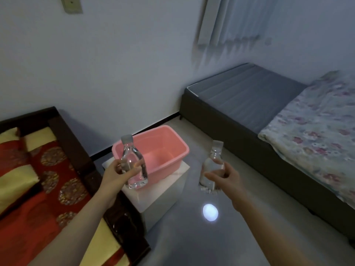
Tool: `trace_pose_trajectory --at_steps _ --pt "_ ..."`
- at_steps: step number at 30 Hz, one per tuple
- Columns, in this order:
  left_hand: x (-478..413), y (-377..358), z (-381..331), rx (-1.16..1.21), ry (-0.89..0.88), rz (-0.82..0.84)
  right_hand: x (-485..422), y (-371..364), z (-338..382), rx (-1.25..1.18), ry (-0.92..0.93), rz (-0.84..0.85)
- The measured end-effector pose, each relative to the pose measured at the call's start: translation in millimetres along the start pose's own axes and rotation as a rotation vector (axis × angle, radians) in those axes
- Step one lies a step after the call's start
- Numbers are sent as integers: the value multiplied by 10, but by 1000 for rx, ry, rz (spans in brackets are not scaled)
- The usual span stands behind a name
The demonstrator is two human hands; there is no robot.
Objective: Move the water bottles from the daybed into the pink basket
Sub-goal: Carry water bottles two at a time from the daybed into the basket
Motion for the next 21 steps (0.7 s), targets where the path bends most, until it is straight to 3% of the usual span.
trace_pose_trajectory --at_steps 11,21 --pt "-1412 -100 101 -12 52 -154 -1977 -702 50 74 -1 220" --pt "-2222 -290 447 -75 122 -204 -3194 -1319 -132 63 -24 280"
Point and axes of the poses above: each hand's wrist, its own x-axis away from the middle knuckle, its own y-axis out of the back of the hand, z = x × y, the point moved 9 cm from there along -x, towards the middle knuckle, and after that the axes turned 6 degrees about -x, right-handed, at the moved point
